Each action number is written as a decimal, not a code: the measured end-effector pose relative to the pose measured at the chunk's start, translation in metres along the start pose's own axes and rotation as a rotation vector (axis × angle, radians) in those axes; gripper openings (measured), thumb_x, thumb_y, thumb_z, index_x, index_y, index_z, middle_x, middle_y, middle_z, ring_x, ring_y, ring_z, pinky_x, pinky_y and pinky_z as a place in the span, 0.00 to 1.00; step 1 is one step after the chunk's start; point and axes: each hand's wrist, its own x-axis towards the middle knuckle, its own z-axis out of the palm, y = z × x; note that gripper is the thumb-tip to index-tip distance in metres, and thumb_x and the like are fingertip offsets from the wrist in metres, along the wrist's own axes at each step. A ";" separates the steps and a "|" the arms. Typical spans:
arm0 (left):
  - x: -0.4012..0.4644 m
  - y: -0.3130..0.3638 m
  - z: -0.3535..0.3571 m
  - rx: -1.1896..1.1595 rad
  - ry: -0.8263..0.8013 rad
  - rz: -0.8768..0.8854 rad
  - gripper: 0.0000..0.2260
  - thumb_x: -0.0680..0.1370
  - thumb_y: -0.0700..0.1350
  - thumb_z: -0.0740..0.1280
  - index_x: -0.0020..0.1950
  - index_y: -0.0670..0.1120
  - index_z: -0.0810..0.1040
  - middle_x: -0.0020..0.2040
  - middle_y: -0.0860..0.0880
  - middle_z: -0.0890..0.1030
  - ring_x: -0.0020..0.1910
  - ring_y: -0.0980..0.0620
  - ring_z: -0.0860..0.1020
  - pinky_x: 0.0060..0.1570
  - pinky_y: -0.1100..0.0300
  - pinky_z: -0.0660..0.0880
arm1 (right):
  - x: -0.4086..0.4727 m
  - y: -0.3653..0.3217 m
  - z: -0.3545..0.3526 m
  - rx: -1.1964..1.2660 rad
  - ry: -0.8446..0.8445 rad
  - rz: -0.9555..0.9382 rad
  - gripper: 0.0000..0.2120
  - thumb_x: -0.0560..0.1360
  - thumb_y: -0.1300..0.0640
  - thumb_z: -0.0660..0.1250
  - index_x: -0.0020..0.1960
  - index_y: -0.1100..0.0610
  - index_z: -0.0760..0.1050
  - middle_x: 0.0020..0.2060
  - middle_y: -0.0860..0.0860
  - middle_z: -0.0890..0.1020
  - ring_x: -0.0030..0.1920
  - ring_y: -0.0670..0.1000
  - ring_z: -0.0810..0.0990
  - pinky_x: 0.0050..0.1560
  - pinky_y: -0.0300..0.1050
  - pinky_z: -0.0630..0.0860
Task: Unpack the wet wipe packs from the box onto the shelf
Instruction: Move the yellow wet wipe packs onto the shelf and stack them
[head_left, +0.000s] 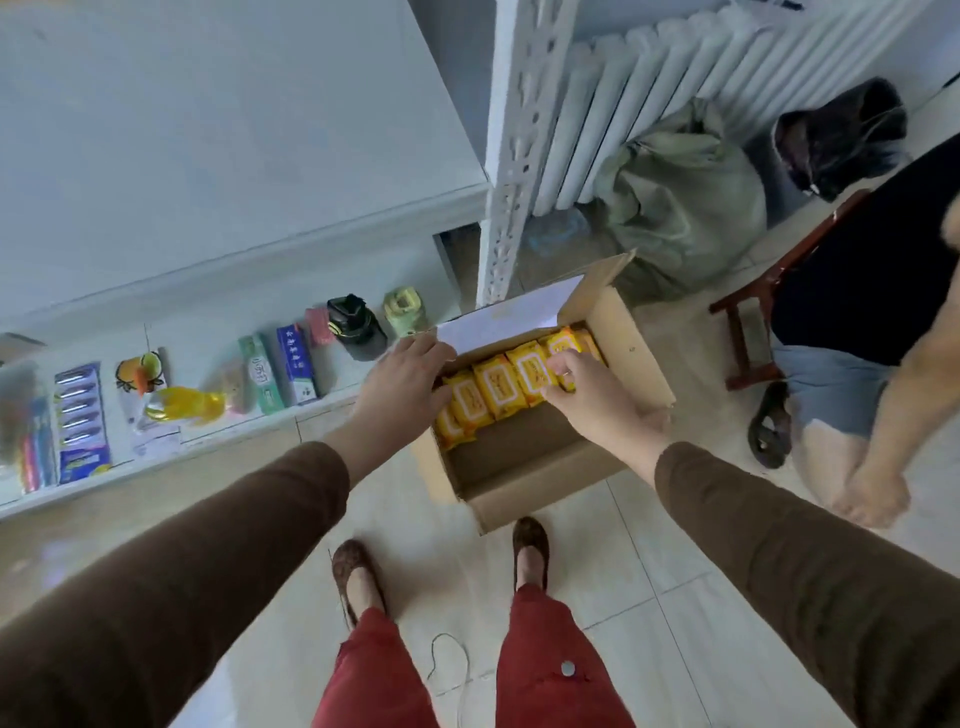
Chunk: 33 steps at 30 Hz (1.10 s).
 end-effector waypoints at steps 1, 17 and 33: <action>0.008 0.005 0.020 0.002 -0.044 -0.019 0.19 0.76 0.48 0.67 0.66 0.49 0.74 0.62 0.49 0.75 0.63 0.46 0.71 0.57 0.49 0.73 | 0.007 0.021 0.007 -0.002 -0.038 0.039 0.18 0.78 0.51 0.68 0.66 0.54 0.74 0.62 0.50 0.78 0.61 0.51 0.77 0.53 0.44 0.72; 0.160 -0.089 0.297 0.328 -0.475 -0.044 0.19 0.76 0.44 0.67 0.67 0.49 0.72 0.62 0.49 0.74 0.61 0.47 0.72 0.54 0.50 0.75 | 0.193 0.182 0.227 0.202 -0.230 0.380 0.29 0.78 0.50 0.68 0.74 0.60 0.65 0.70 0.57 0.72 0.68 0.57 0.74 0.64 0.48 0.73; 0.225 -0.144 0.398 0.378 -0.582 0.158 0.27 0.75 0.48 0.70 0.73 0.51 0.66 0.73 0.52 0.66 0.68 0.46 0.66 0.57 0.51 0.70 | 0.252 0.176 0.333 0.049 0.145 0.615 0.40 0.69 0.40 0.75 0.69 0.59 0.62 0.66 0.57 0.70 0.65 0.57 0.72 0.64 0.51 0.71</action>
